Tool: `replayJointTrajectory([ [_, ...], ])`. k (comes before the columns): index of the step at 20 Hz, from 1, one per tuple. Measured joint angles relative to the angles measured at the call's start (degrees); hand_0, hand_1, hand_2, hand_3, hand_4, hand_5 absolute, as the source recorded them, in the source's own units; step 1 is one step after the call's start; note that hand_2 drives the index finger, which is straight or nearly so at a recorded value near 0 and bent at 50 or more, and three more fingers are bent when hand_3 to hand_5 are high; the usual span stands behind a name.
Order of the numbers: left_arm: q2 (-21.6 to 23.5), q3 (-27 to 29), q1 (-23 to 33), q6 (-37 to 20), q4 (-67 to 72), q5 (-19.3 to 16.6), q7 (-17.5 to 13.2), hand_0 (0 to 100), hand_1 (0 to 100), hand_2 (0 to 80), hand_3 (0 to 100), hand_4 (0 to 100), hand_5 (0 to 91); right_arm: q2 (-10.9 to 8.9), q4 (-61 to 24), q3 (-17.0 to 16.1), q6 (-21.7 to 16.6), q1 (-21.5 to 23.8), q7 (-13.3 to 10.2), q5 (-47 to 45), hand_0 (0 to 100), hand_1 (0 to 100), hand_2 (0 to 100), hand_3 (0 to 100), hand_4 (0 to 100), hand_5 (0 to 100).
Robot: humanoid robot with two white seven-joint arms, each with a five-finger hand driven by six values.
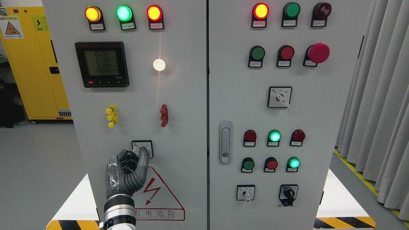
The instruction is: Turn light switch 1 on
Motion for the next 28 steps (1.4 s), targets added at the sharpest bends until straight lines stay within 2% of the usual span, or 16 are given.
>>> replayJointTrajectory([
  [4, 0.02, 0.0, 0.12, 0.0, -0.05, 0.05, 0.2, 17, 48, 60.7, 89, 91, 84.6, 0.0, 0.0, 0.0, 0.0, 0.0, 0.0, 0.0, 0, 50, 4, 0, 0, 0],
  [10, 0.06, -0.02, 0.47, 0.0, -0.14, 0.79, 1.02, 5, 48, 61.2, 89, 91, 84.7, 0.0, 0.0, 0.0, 0.0, 0.0, 0.0, 0.0, 0, 50, 4, 0, 0, 0],
  [11, 0.06, -0.02, 0.64, -0.03, -0.18, 1.1, 1.5, 0, 48, 61.3, 89, 91, 84.8, 0.0, 0.0, 0.0, 0.0, 0.0, 0.0, 0.0, 0, 50, 4, 0, 0, 0],
  [18, 0.25, -0.08, 4.05, -4.24, -1.35, 3.96, 3.73, 0, 48, 62.2, 90, 91, 85.0, 0.0, 0.0, 0.0, 0.0, 0.0, 0.0, 0.0, 0, 50, 4, 0, 0, 0],
  [24, 0.76, -0.16, 10.43, -15.15, -2.71, 5.57, 4.35, 0, 47, 61.8, 90, 91, 85.4, 0.0, 0.0, 0.0, 0.0, 0.0, 0.0, 0.0, 0, 50, 4, 0, 0, 0],
  [28, 1.49, -0.03, 18.57, -24.46, -2.84, 8.63, 4.48, 0, 46, 58.8, 90, 90, 85.3, 0.0, 0.0, 0.0, 0.0, 0.0, 0.0, 0.0, 0, 50, 4, 0, 0, 0],
])
